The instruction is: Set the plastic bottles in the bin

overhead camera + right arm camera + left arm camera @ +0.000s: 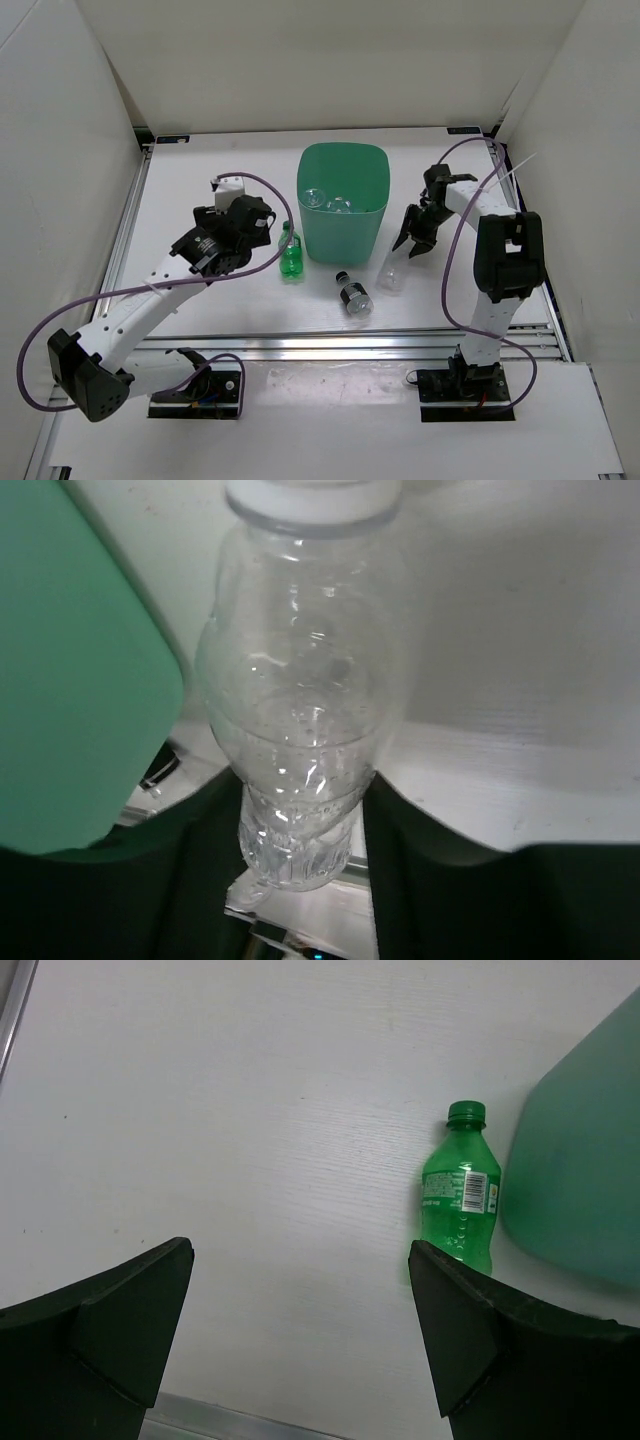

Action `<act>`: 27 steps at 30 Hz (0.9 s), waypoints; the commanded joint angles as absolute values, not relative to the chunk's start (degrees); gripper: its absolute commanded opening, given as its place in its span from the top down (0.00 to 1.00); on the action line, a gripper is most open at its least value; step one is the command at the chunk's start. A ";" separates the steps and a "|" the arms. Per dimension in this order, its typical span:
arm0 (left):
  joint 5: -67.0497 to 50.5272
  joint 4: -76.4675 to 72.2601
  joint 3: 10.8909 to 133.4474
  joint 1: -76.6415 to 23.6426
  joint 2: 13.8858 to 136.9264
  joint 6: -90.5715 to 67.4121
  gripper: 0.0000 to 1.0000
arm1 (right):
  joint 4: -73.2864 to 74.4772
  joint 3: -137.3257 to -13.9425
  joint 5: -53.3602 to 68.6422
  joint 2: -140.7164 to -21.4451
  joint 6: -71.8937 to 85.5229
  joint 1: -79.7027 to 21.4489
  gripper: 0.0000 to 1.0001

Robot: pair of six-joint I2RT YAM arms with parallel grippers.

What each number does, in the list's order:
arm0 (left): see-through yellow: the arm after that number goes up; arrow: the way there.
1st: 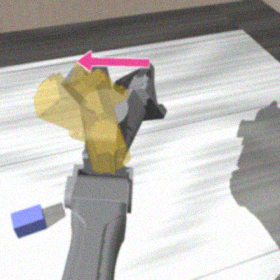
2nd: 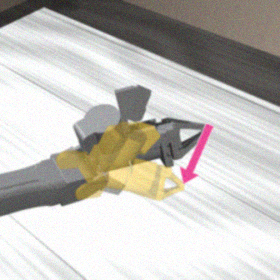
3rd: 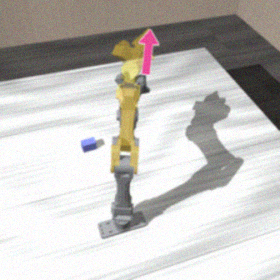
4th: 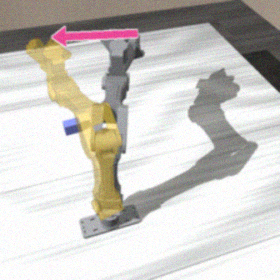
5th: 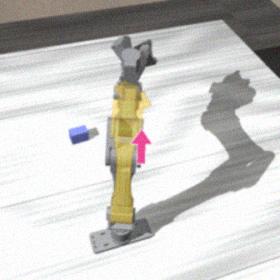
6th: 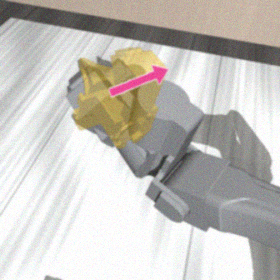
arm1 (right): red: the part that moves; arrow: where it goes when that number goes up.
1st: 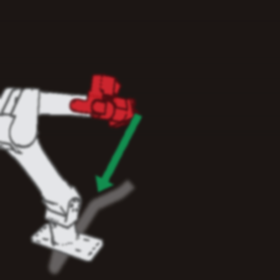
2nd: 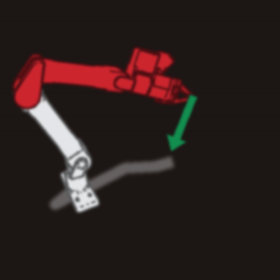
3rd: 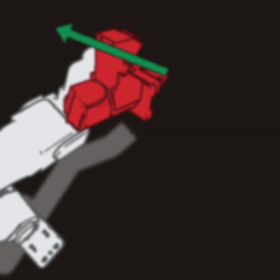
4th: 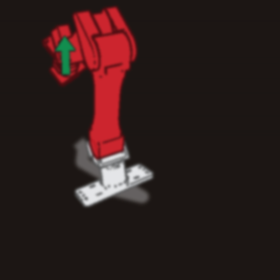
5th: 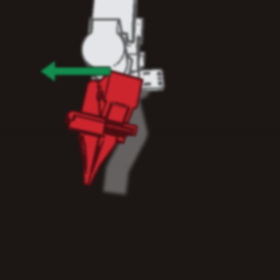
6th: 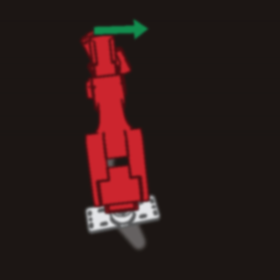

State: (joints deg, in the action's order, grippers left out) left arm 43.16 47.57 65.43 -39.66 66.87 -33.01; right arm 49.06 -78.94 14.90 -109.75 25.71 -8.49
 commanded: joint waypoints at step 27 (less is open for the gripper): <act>24.09 39.56 59.58 -24.79 74.79 -39.11 0.00 | 50.28 -132.10 14.67 -107.48 22.15 -23.19 0.65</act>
